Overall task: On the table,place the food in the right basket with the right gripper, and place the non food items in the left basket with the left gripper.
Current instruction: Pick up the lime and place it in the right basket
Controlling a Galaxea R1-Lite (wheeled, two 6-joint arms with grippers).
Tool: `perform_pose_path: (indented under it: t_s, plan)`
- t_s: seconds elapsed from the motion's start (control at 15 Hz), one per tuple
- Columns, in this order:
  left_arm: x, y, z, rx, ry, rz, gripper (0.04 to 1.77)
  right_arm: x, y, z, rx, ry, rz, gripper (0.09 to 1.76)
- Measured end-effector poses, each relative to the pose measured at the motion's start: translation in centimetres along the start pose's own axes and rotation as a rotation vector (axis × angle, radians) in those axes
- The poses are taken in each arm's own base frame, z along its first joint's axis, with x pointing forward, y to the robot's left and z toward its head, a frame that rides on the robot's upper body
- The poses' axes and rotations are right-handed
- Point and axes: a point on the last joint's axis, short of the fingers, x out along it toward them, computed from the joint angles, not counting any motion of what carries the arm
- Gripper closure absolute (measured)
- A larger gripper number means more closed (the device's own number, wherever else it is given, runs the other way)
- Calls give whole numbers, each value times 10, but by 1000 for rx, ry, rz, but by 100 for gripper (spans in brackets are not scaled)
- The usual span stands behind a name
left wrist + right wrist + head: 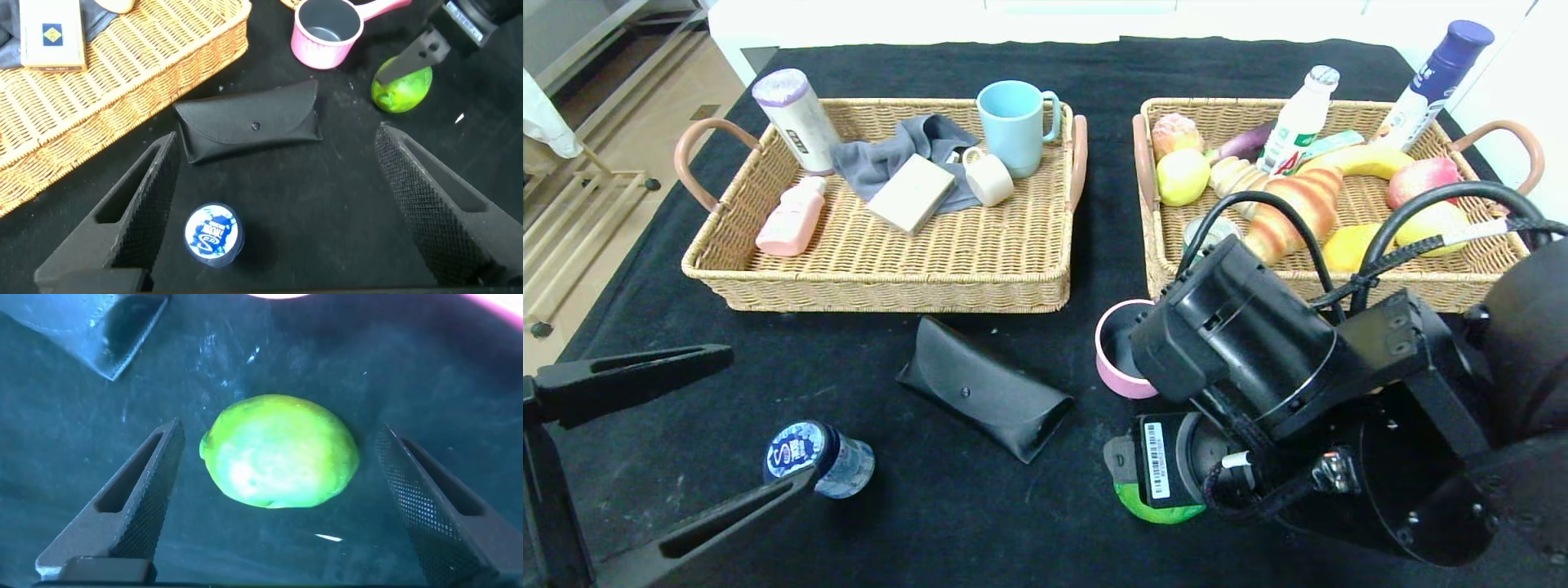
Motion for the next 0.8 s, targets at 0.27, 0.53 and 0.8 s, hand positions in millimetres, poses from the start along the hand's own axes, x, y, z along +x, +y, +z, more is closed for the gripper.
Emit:
perform_pose_path:
  t_s: [0.27, 0.53, 0.8]
  plan:
    - [-1, 0, 0, 1, -3, 0, 9, 8, 2, -3, -11, 26, -24, 15]
    - [-1, 0, 0, 2, -4, 1, 9, 13, 3, -4, -14, 32, -37, 15]
    - [-1, 0, 1, 2, -5, 1, 9, 18, 4, -5, -17, 24, -63, 15]
